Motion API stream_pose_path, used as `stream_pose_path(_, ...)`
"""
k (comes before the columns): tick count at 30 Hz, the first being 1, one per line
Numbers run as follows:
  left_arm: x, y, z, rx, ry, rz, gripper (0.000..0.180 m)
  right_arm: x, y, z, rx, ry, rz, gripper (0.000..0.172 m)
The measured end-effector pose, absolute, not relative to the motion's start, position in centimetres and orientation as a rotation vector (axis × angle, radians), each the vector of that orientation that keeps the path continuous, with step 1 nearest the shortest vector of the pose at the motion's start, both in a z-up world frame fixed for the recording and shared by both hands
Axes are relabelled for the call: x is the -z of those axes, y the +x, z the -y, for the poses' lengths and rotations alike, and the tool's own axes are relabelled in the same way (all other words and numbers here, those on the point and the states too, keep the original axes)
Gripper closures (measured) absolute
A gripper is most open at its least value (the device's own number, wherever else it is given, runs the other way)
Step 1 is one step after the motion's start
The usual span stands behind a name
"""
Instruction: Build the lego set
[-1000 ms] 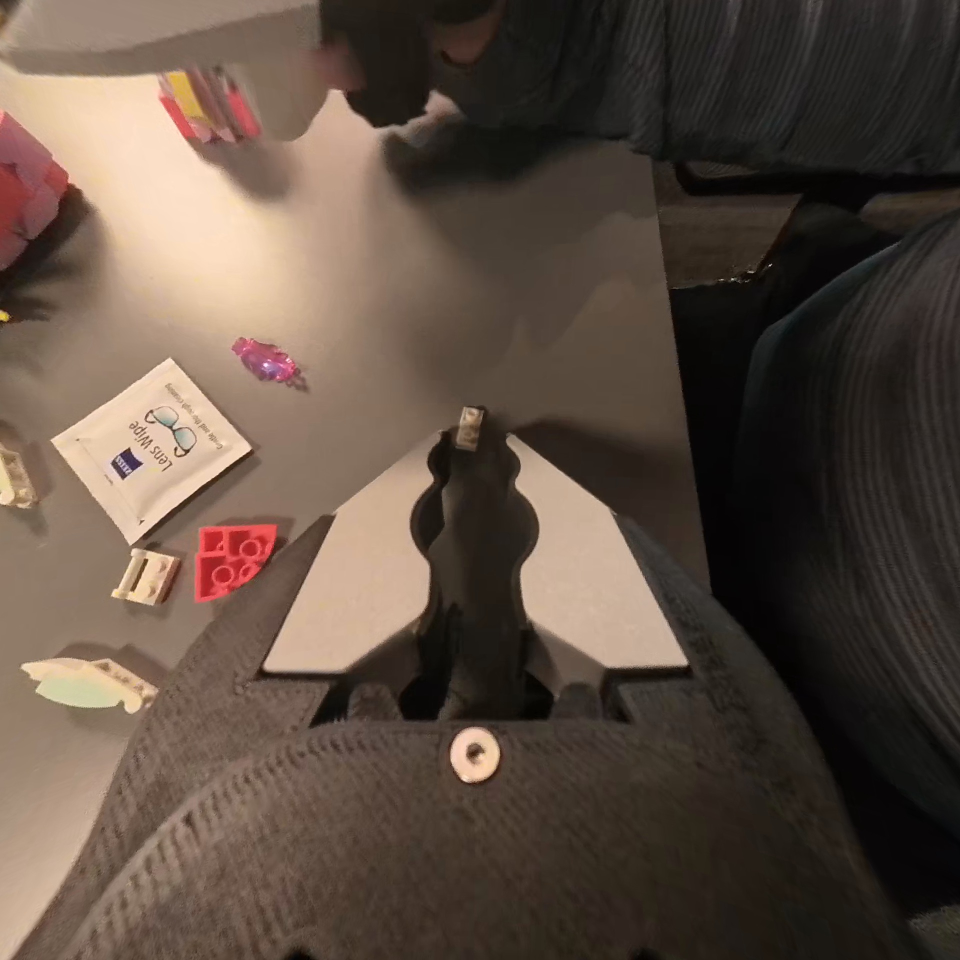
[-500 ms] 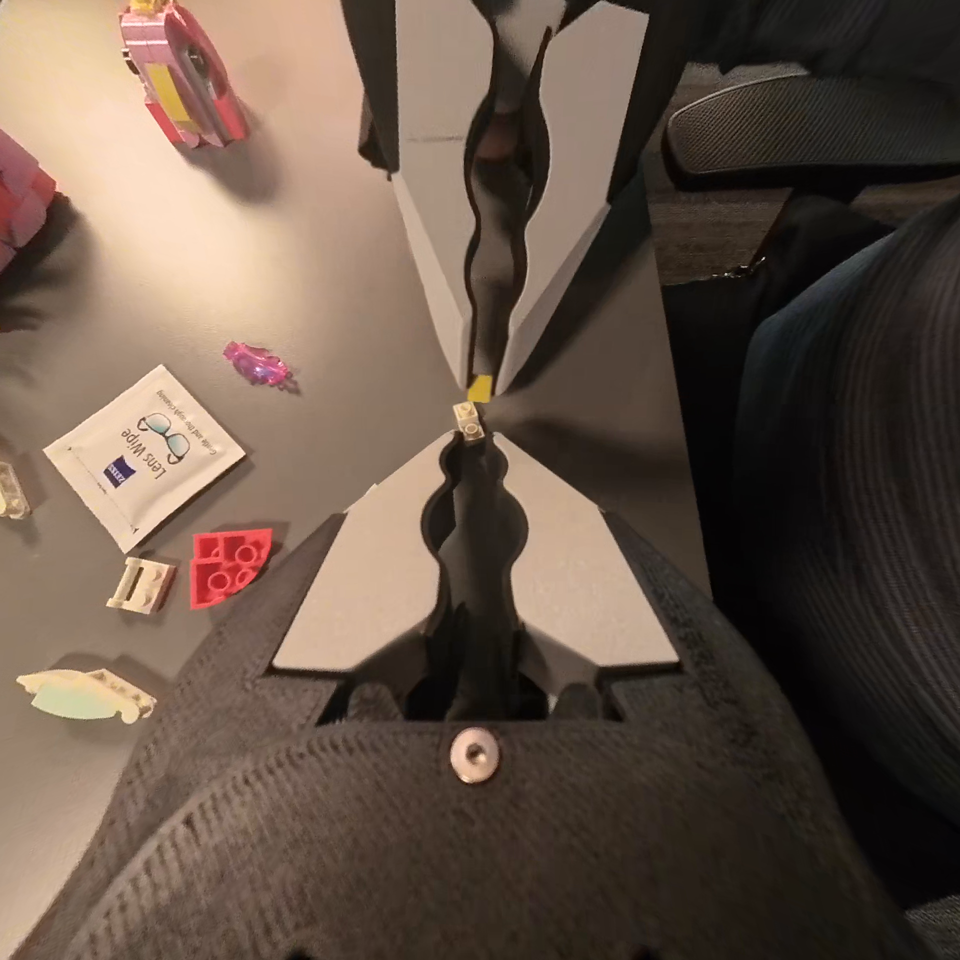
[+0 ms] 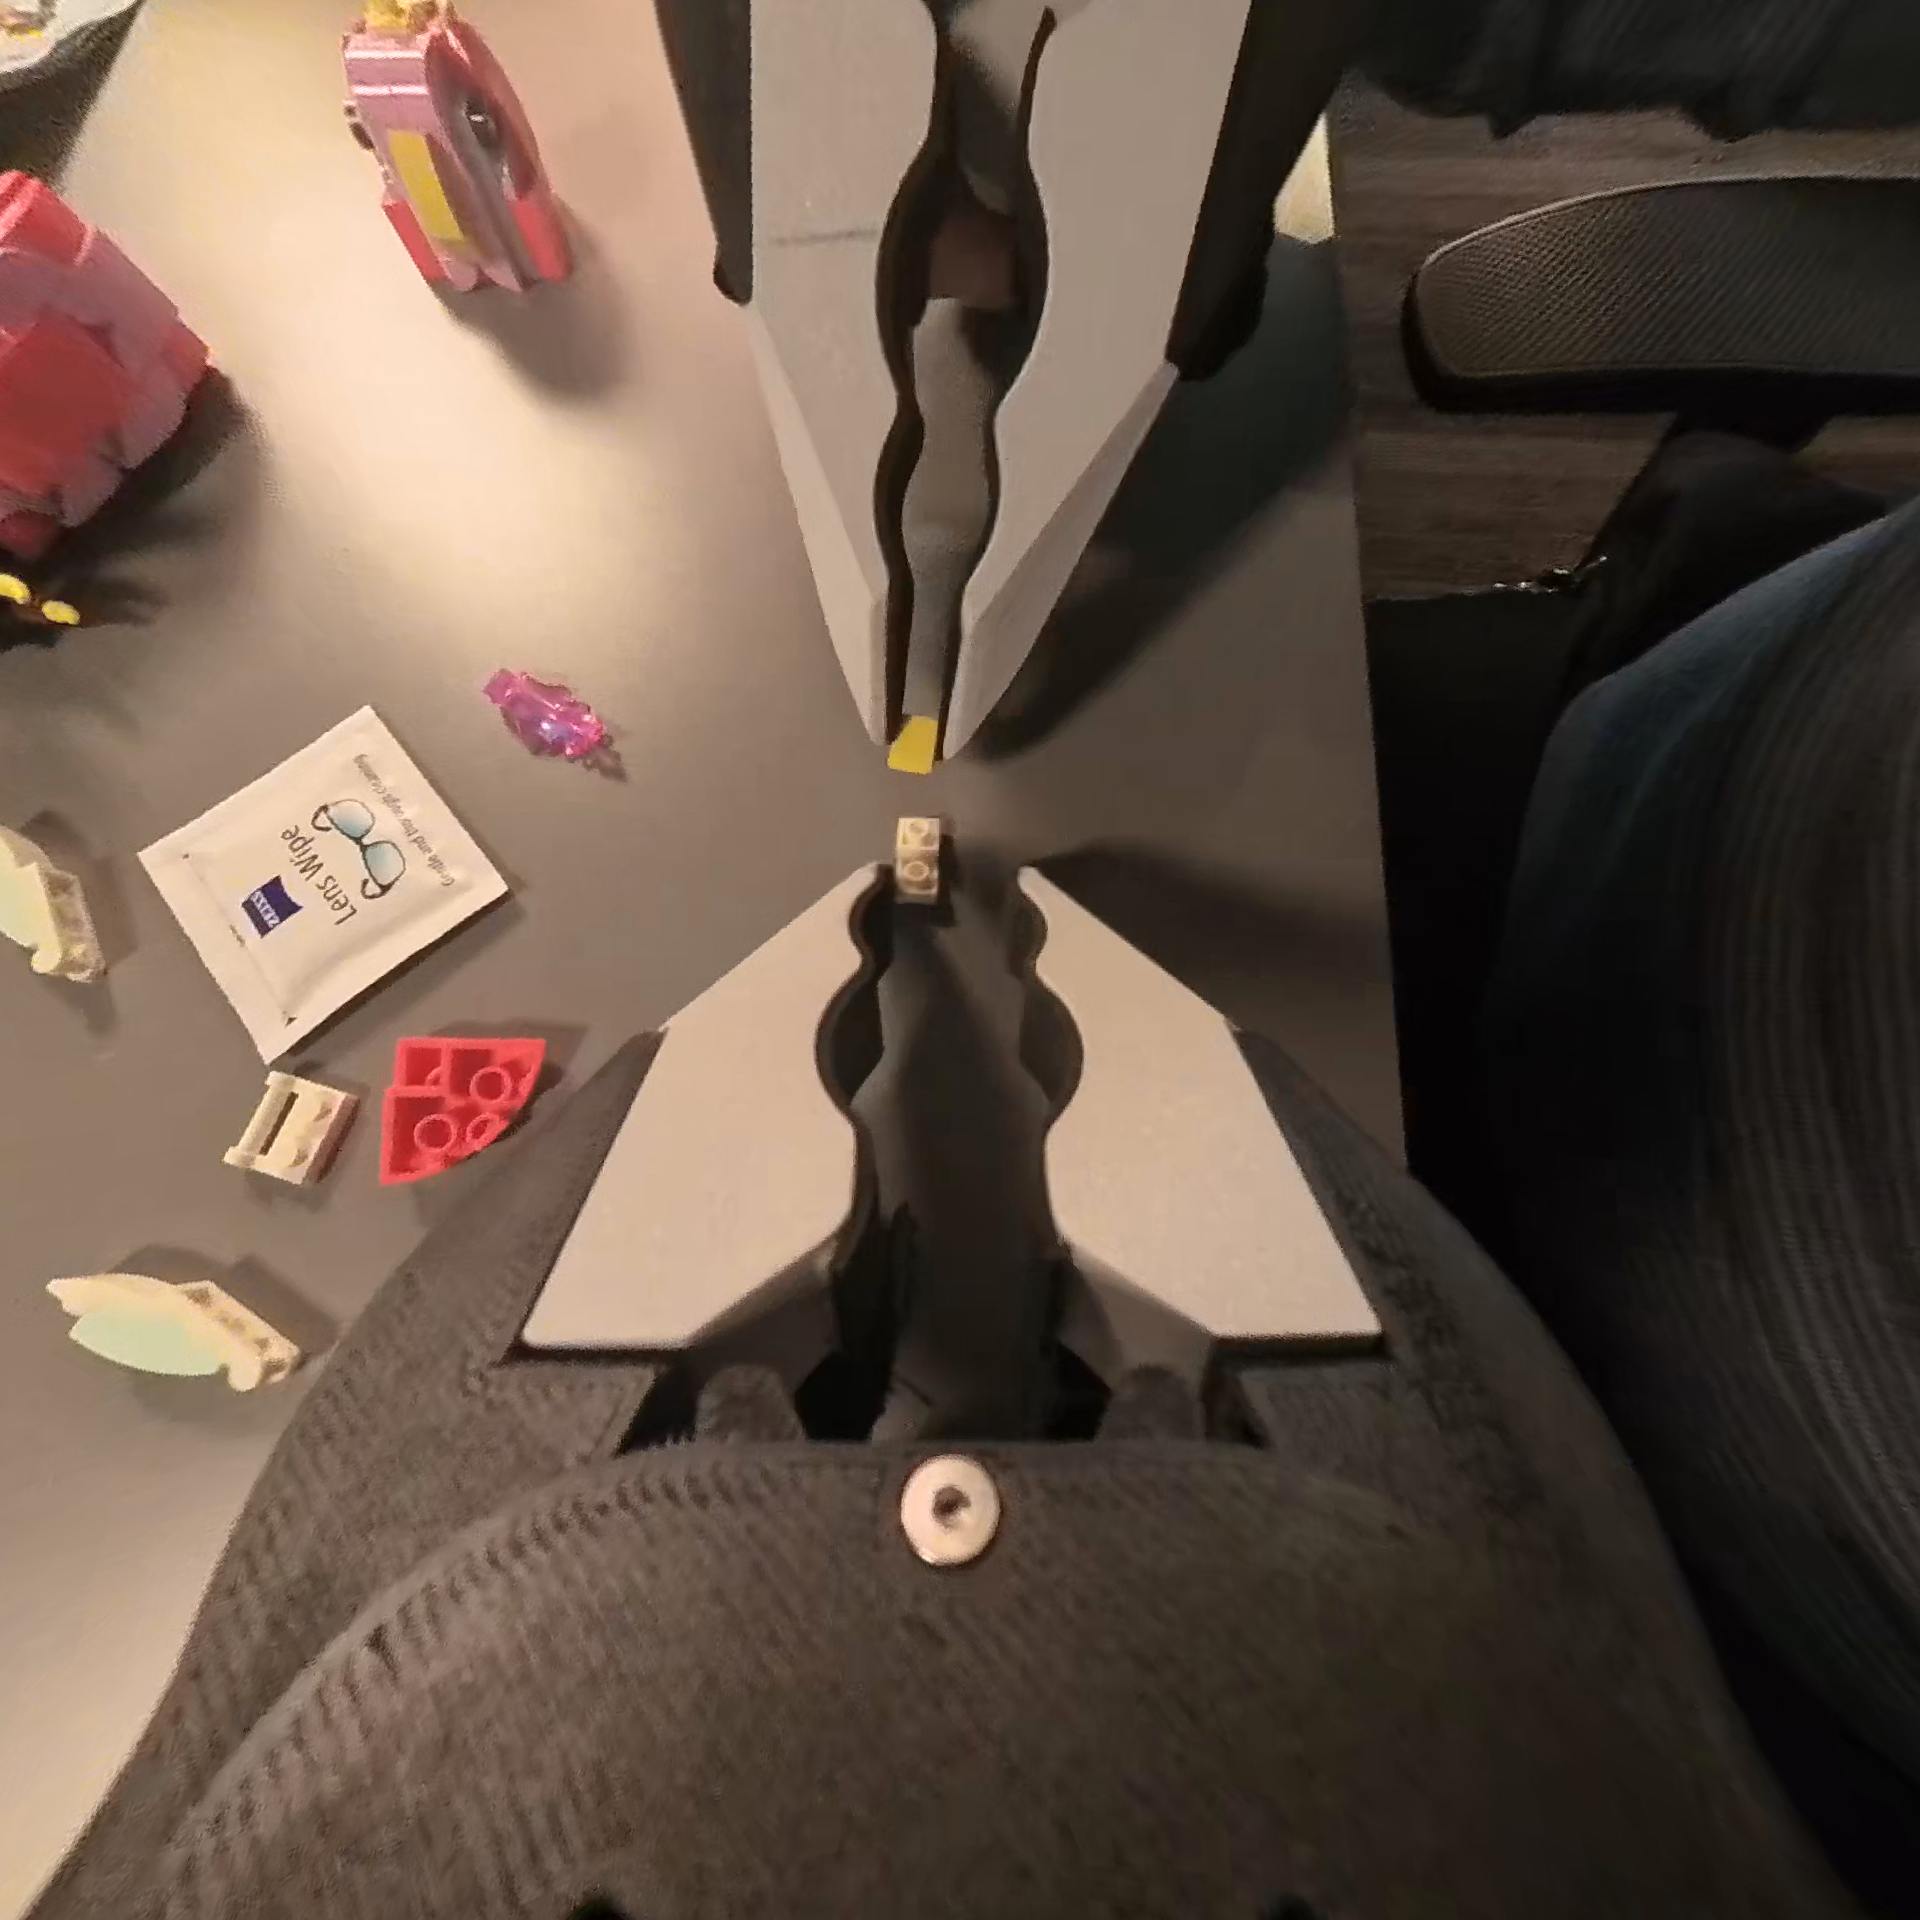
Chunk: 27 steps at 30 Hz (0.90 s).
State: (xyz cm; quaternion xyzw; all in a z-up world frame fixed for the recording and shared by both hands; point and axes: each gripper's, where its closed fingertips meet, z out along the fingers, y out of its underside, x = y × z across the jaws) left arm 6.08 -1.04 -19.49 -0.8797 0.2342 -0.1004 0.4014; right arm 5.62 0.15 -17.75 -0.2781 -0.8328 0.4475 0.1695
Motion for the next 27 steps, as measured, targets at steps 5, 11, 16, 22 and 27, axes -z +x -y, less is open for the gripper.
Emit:
stream_pose_path(5, 19.52, 5.92, 0.62, 0.266, -2.232, -0.567, 0.164, 17.91, 5.74, 0.13, -1.274, -0.757, 2.398, 0.166)
stream_pose_path(11, 19.57, 5.85, 0.35, 0.255, -2.231, -0.579, 0.172, 18.18, 5.57, 0.34, -1.265, -0.723, 2.435, 0.166)
stream_pose_path(16, 19.54, 5.86, 0.35, 0.188, -2.2, -0.65, 0.173, 18.76, 5.65, 0.61, -1.25, -0.693, 2.505, 0.166)
stream_pose_path(22, 19.23, 5.53, 0.36, 0.103, -2.147, -0.701, 0.18, 18.66, 5.55, 0.61, -1.233, -0.644, 2.491, 0.166)
stream_pose_path(27, 19.25, 5.54, 0.35, 0.168, -2.166, -0.673, 0.18, 18.7, 5.45, 0.57, -1.208, -0.633, 2.478, 0.166)
